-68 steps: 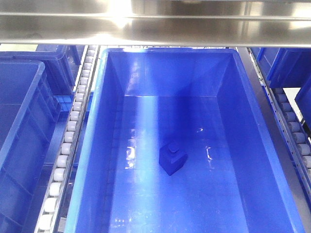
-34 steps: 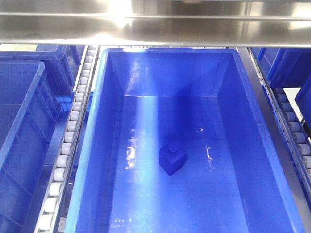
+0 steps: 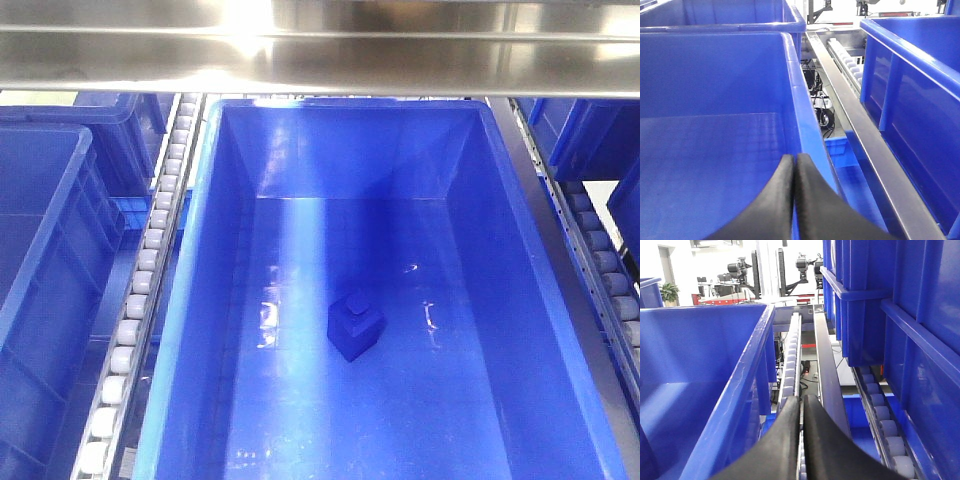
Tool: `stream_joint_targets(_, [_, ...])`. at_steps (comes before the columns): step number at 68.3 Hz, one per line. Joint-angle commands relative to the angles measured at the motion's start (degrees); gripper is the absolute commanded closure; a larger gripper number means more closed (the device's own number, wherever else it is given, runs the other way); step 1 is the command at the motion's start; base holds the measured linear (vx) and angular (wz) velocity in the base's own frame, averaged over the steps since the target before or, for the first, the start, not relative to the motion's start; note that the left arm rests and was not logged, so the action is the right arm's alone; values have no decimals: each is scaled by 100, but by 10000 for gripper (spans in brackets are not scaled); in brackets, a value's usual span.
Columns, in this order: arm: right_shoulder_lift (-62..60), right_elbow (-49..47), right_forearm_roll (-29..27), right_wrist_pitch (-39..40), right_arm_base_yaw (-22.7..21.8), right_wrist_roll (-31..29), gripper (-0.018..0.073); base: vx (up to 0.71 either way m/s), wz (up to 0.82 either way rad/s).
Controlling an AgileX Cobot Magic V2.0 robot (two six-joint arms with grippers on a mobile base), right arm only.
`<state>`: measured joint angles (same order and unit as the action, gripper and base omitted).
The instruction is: Pour parts from conveyor to right shelf
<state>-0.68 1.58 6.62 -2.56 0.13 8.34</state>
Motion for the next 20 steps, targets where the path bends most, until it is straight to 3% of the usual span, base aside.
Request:
stream_joint_targets(1, [-96,1,69,439,-33,-19,569,0,0])
stream_joint_targets(20, [-96,1,69,419,-33,-19,569,0,0])
